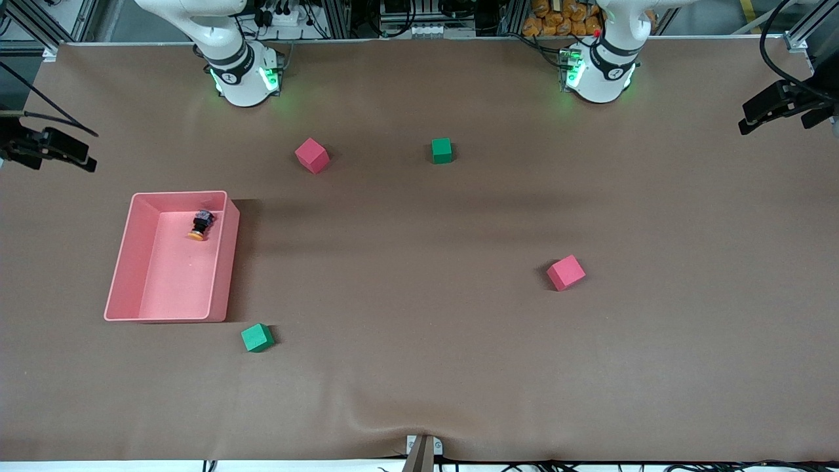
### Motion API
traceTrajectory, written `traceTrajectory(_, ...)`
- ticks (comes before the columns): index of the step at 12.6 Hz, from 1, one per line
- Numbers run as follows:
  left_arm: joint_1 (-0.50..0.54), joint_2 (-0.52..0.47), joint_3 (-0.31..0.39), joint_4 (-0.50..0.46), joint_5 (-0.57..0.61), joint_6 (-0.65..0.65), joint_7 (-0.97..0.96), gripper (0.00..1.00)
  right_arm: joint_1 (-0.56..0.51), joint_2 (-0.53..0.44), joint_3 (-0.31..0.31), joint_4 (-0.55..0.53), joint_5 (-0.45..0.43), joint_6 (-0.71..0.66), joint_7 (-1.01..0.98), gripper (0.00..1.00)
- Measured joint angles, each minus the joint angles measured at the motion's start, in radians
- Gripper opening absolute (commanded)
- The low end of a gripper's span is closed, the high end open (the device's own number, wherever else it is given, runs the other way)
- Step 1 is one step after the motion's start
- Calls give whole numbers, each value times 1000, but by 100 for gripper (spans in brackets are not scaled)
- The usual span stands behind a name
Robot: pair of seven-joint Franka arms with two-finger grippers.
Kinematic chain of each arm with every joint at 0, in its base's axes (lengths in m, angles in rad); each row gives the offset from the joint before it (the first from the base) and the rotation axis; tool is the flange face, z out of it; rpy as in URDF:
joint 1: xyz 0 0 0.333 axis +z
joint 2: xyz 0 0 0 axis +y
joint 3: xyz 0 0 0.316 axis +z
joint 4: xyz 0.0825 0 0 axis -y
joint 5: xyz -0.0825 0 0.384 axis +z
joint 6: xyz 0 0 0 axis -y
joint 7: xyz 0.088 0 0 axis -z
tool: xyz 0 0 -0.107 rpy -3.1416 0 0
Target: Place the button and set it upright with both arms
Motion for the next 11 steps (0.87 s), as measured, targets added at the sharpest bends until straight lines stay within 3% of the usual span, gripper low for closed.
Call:
traceTrajectory(5, 2, 5, 3, 9, 0, 1, 0, 100, 0, 2, 3, 25, 0, -66, -9, 100)
traceTrajectory(11, 2, 7, -3, 11, 0, 1, 1, 100, -10, 185, -3, 22, -3, -132, -9, 100)
